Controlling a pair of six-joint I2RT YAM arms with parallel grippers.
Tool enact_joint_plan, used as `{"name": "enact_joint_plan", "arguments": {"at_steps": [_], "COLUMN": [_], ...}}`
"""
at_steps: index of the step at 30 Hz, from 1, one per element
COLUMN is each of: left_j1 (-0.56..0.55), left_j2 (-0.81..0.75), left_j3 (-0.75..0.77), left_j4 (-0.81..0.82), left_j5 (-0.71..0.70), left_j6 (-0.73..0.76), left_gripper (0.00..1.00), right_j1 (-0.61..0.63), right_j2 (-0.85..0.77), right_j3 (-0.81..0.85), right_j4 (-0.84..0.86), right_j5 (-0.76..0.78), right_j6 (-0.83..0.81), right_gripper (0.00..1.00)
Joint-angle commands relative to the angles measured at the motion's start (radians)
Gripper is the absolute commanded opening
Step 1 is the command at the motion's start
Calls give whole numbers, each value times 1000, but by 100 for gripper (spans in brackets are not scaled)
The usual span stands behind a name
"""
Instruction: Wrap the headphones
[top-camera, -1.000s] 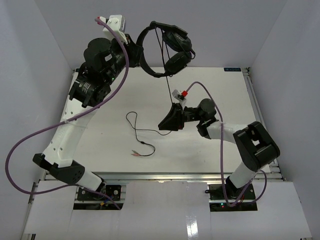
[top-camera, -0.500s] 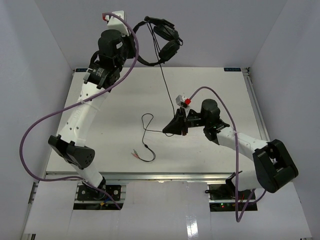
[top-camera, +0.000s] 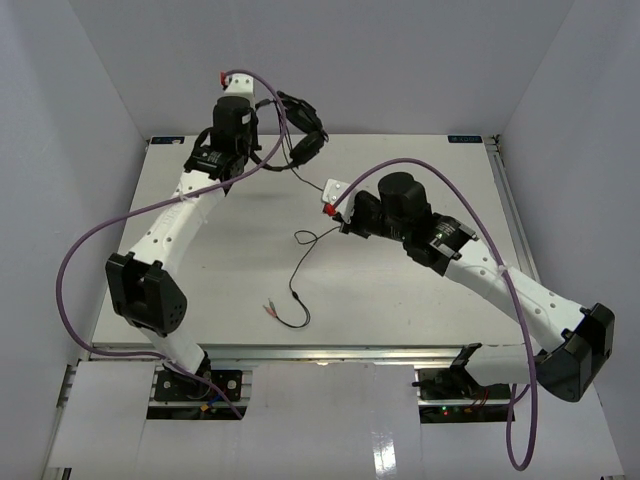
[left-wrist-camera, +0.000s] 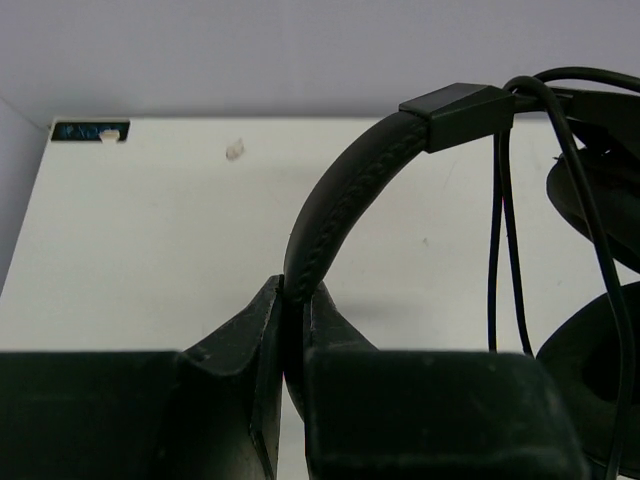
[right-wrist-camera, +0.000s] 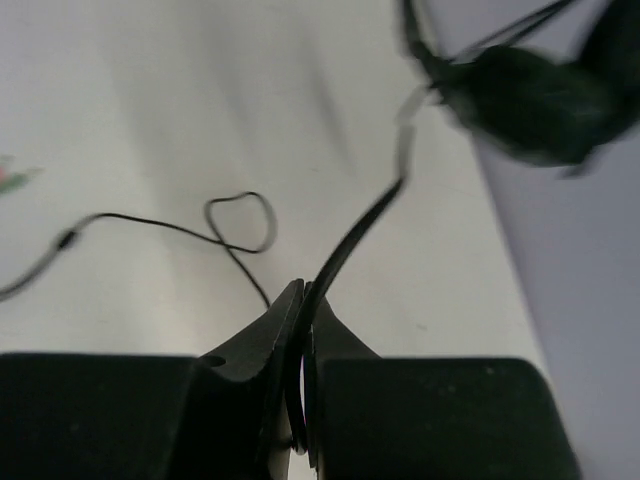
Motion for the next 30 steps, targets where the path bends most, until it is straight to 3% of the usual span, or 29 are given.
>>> {"name": "enact_joint_plan", "arguments": {"at_steps": [1, 7, 14, 23, 30], "left_j1": [-3, -41, -132, -212, -248], "left_j2": [-23, -71, -196, -385, -411], "left_j3": [-113, -310, -445, -518, -549], "left_j4": [52, 55, 22, -66, -92], "left_j5": [42, 127, 266, 528, 593], "left_j6": [25, 47, 58, 28, 28], "left_gripper": [0, 0, 0, 0, 0], "right_j1": [16, 25, 3, -102, -129], "right_j2": [-11, 23, 99, 167, 196], "right_j3": [95, 91, 110, 190, 266], "right_j4": [-21, 185, 356, 318, 260], "right_j5": [408, 579, 576, 292, 125], "right_j6": [-277, -450, -484, -238, -124], "right_gripper": [8, 8, 8, 8, 8]}}
